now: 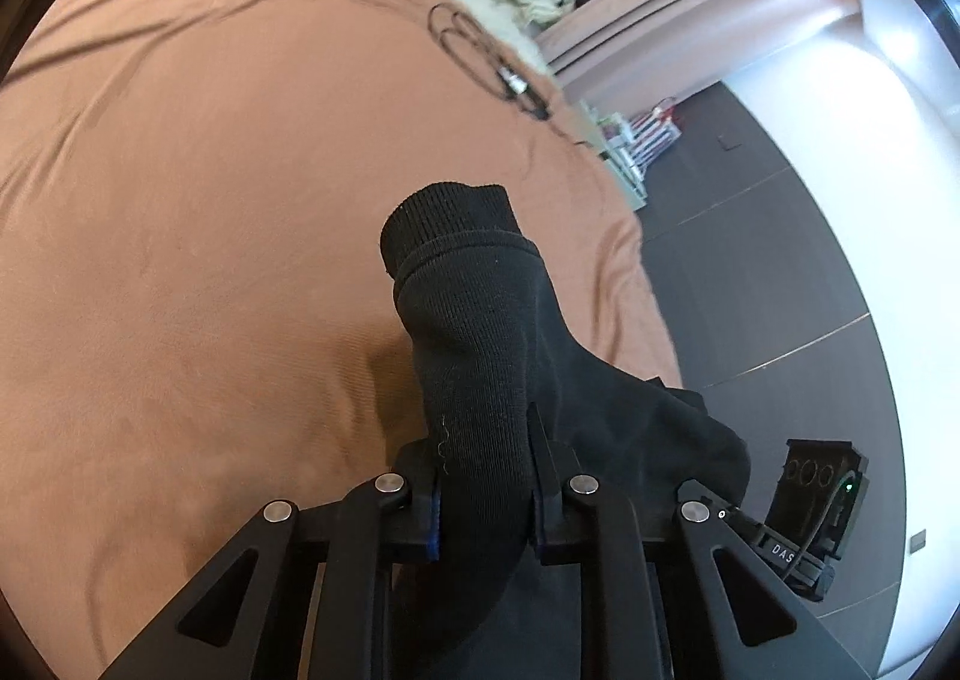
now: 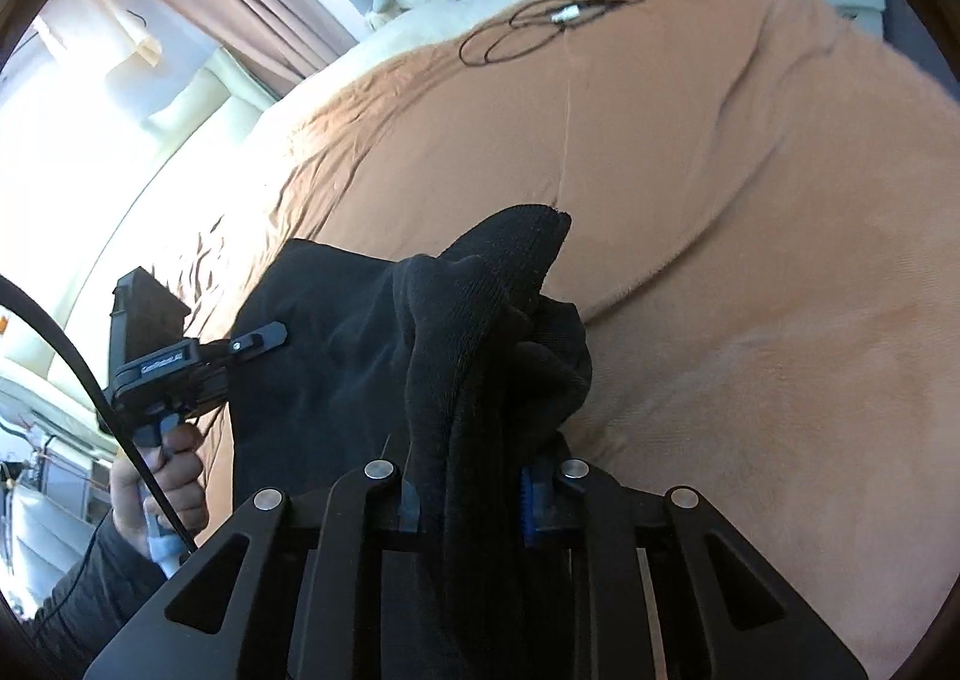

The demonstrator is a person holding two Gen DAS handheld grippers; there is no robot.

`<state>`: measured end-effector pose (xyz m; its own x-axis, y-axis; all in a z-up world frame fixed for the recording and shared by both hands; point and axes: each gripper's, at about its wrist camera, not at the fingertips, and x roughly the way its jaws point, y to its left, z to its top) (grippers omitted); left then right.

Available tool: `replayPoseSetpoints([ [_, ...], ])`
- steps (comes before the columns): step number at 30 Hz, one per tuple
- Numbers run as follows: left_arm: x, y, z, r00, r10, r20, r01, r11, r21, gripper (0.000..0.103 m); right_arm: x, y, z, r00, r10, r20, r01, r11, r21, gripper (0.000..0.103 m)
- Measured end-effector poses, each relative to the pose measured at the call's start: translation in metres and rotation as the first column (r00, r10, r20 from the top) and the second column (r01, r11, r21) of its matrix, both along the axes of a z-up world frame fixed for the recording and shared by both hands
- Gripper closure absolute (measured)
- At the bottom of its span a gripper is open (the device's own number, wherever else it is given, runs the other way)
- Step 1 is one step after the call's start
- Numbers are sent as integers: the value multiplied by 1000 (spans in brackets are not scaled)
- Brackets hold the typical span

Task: Fold small clothes
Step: 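Lift the folded shirt bundle off the bed with both tools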

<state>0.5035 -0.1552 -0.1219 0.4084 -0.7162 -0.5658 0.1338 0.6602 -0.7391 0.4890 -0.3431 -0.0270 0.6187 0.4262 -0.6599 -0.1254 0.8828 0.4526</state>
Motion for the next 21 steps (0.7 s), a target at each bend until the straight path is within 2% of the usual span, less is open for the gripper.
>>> replayPoseSetpoints([
  [5, -25, 12, 36, 997, 16, 81, -14, 1000, -17, 82, -40, 25, 33, 998, -27, 56, 30, 998, -47, 86],
  [10, -58, 19, 70, 984, 38, 175, -31, 998, -47, 82, -88, 37, 60, 990, -37, 135, 45, 998, -54, 86],
  [14, -76, 21, 91, 976, 52, 211, -36, 996, -77, 82, -124, 42, 73, 984, -35, 172, 46, 997, -61, 87],
  [21, -105, 27, 130, 960, 41, 277, -18, 996, -84, 82, -184, 40, 90, 971, -34, 237, 51, 997, -66, 87],
])
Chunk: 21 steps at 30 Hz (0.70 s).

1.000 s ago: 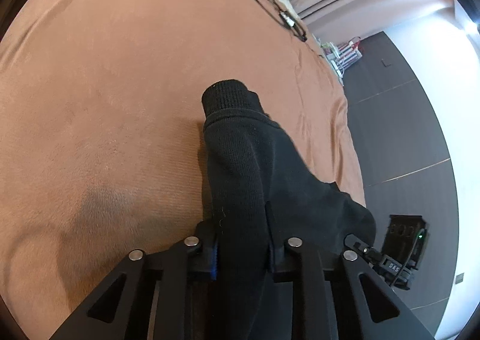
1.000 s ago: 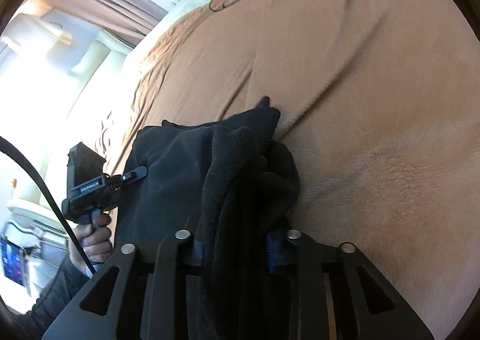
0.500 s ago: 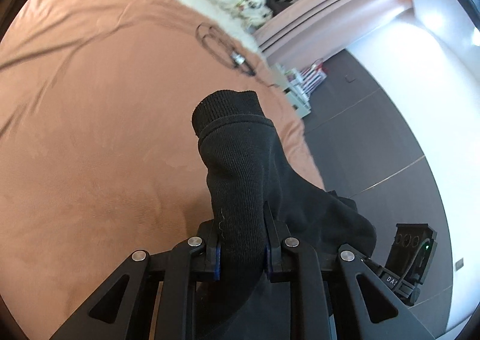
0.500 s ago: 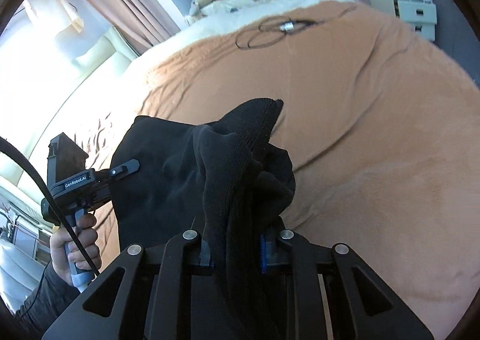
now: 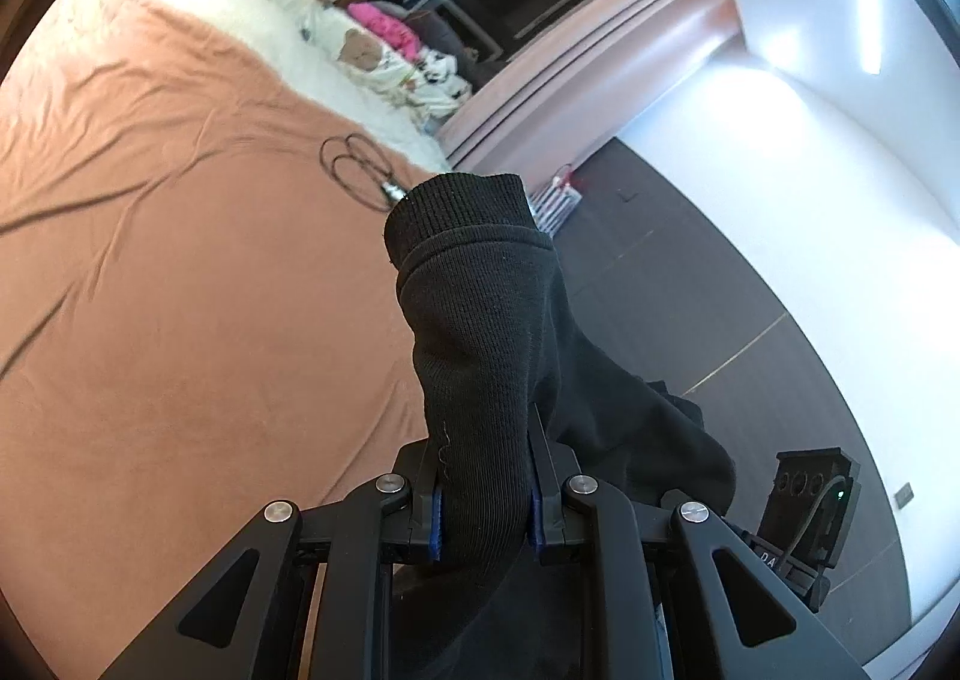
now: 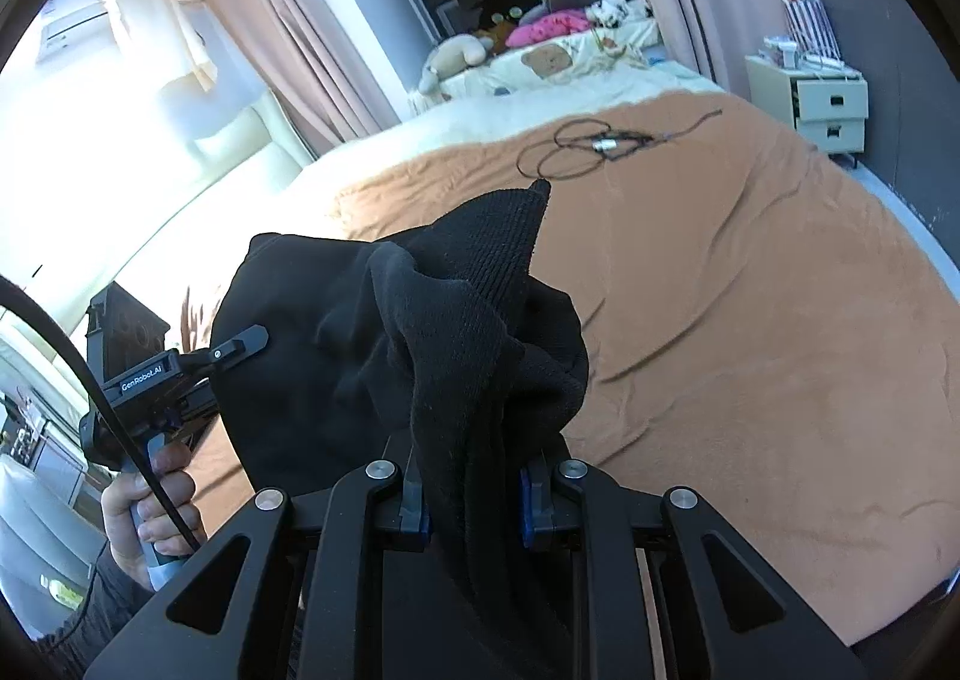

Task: Fold small clothes
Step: 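Lift the folded shirt bundle off the bed with both tools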

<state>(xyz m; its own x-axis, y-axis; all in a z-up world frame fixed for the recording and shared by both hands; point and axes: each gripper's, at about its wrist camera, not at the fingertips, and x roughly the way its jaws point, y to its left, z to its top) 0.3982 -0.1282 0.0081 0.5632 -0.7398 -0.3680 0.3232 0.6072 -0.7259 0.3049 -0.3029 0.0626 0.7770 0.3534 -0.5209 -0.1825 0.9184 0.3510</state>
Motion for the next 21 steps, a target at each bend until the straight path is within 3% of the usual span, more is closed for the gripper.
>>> replayPoseSetpoints([
  [10, -44, 26, 48, 997, 27, 71, -25, 999, -26, 83, -49, 13, 23, 995, 34, 95, -31, 999, -37, 87],
  [16, -75, 48, 98, 989, 64, 129, -66, 998, 6, 83, -74, 20, 37, 981, 79, 178, -74, 997, -36, 87],
  [21, -101, 74, 132, 979, 110, 170, -110, 994, -11, 83, -97, 33, 47, 962, 132, 241, -129, 991, -29, 87],
])
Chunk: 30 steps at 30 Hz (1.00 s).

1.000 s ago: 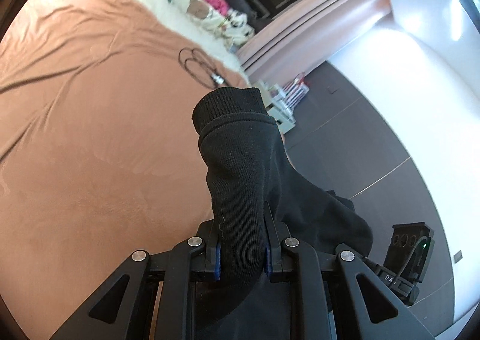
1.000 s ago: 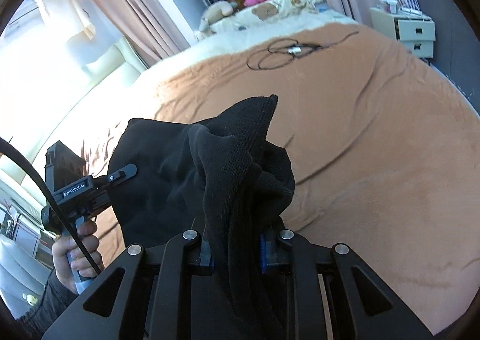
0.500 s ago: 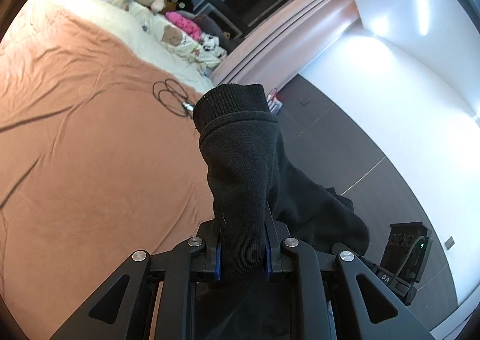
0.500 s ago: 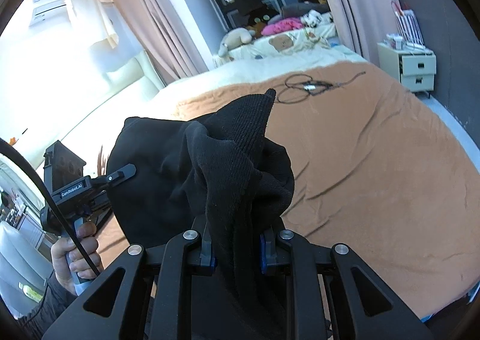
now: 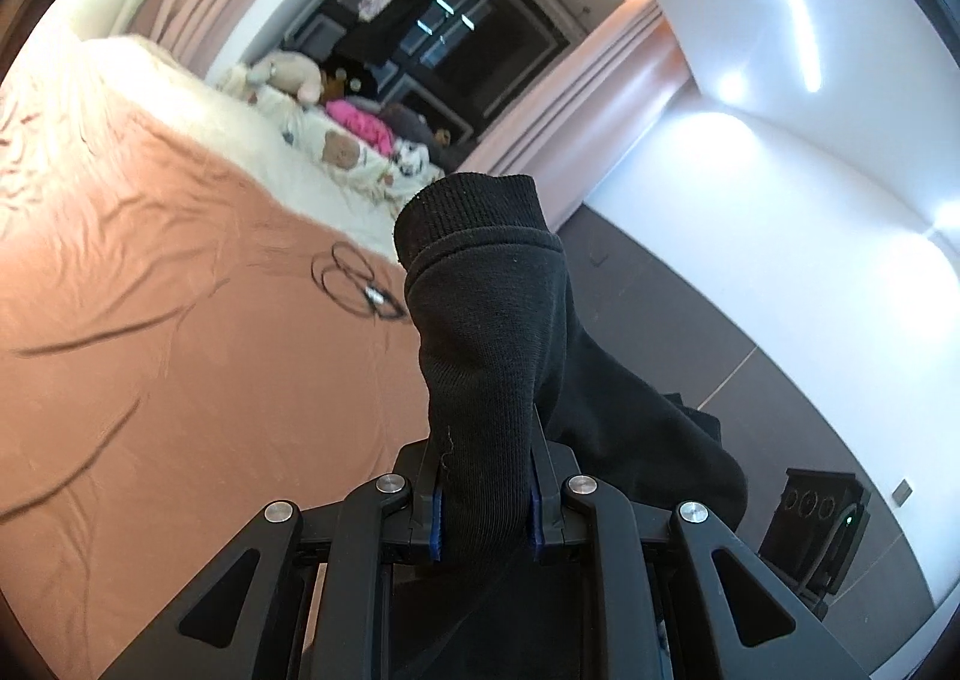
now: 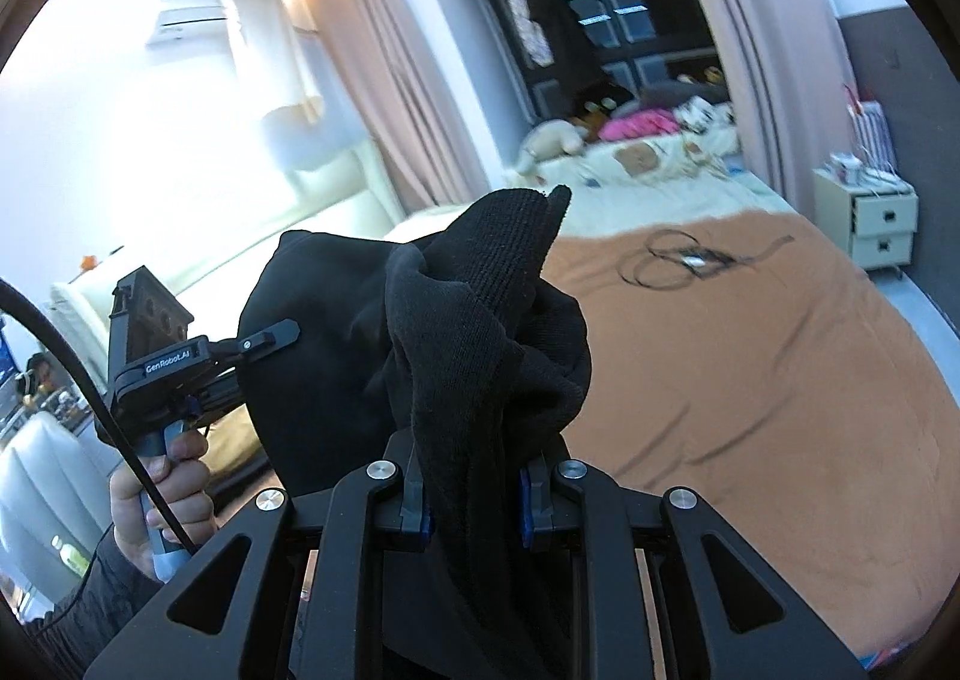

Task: Fold small clothes
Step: 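Lift the folded shirt bundle off the bed with both tools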

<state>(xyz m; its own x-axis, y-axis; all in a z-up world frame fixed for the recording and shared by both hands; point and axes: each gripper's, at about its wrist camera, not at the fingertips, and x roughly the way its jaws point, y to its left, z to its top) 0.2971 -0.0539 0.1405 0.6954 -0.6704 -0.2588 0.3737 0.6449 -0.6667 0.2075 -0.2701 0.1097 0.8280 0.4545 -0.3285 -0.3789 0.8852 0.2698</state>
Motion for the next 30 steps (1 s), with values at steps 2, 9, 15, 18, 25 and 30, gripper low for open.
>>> replayPoseSetpoints([
  [2, -11, 14, 13, 1000, 19, 17, -19, 1000, -2, 83, -12, 9, 6, 999, 21, 27, -20, 1000, -9, 87],
  [9, -41, 58, 30, 995, 80, 53, -78, 997, -24, 83, -13, 29, 5, 994, 85, 74, -83, 996, -39, 87],
  [15, -59, 110, 29, 989, 138, 47, -137, 990, -27, 83, 37, 42, 5, 991, 122, 48, -119, 991, -68, 87],
  [18, -70, 132, 31, 986, 158, 54, -156, 987, -29, 83, 54, 58, 11, 988, 152, 40, -148, 985, -85, 87],
  [25, -87, 203, 33, 968, 237, 79, -232, 971, -59, 83, 86, 96, 30, 970, 238, 45, -230, 964, -129, 87],
  [30, -93, 249, 27, 955, 287, 78, -283, 958, -56, 83, 107, 127, 31, 957, 289, 33, -279, 944, -176, 87],
])
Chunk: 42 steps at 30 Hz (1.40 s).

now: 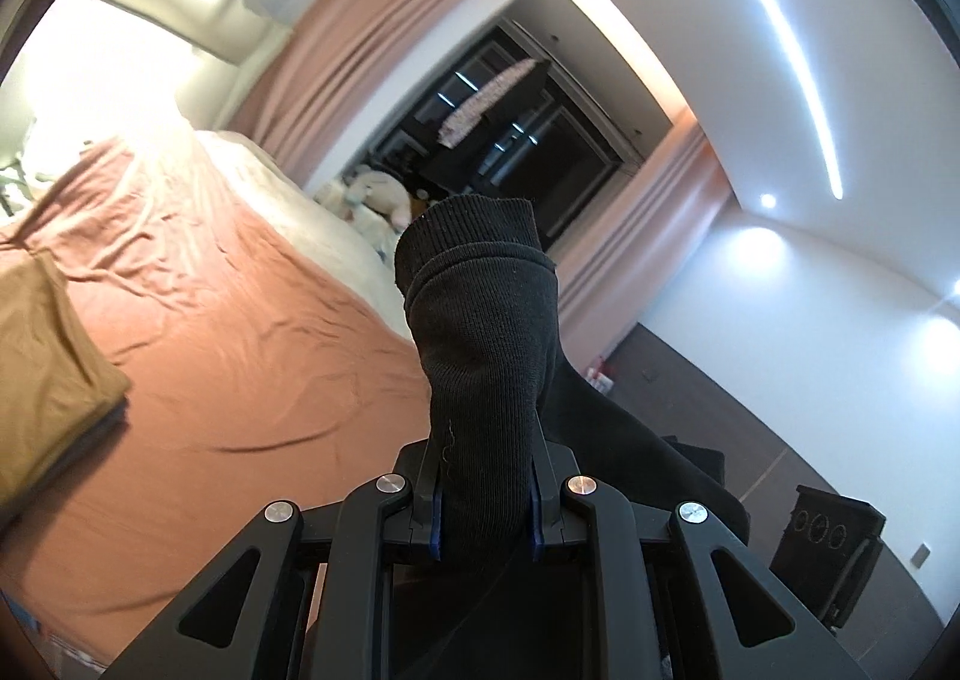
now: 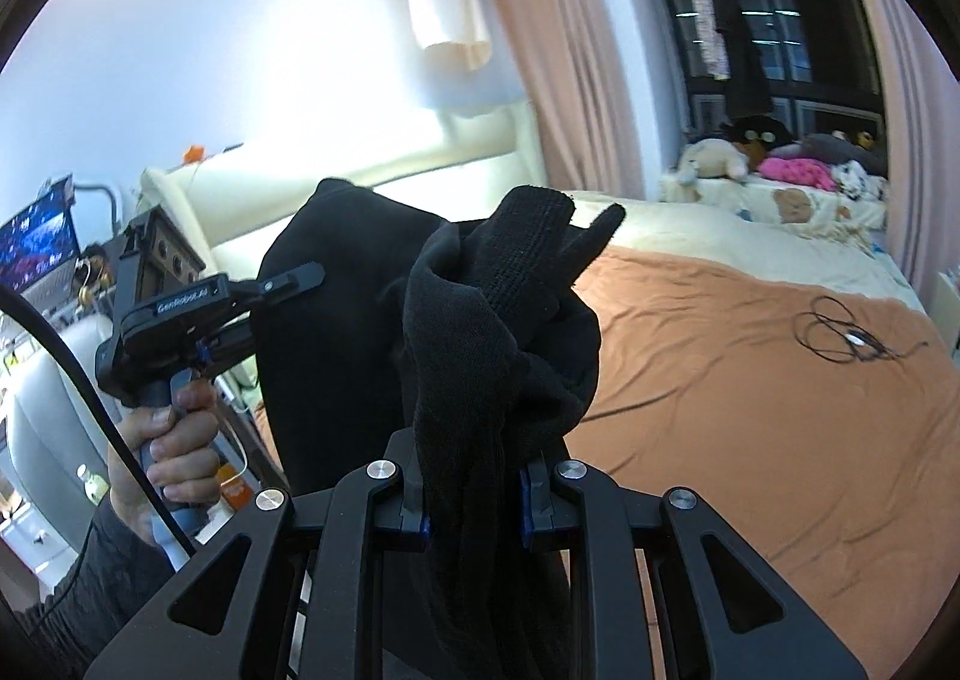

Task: Fold small clothes
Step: 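Lift the folded shirt bundle off the bed with both tools, then carry the held black shirt with both tools toward the tan folded clothes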

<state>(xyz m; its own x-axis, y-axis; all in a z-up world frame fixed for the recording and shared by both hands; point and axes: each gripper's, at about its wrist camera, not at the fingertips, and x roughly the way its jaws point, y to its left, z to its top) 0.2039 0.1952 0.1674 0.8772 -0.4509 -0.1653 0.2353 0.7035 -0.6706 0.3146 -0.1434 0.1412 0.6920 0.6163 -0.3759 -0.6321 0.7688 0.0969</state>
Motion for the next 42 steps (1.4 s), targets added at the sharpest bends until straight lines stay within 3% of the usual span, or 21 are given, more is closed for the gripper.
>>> replayPoseSetpoints([
  [10, -5, 85, -17, 994, 111, -17, -111, 994, 1, 83, 38, 66, -3, 993, 117, -6, -117, 992, -57, 87],
  [23, -23, 200, -29, 967, 250, -50, -247, 967, 63, 83, 71, 145, -29, 951, 309, -14, -309, 949, -60, 87],
  [42, -53, 321, 5, 900, 431, -64, -402, 878, 258, 83, 98, 201, -35, 865, 488, -115, -487, 872, 44, 87],
])
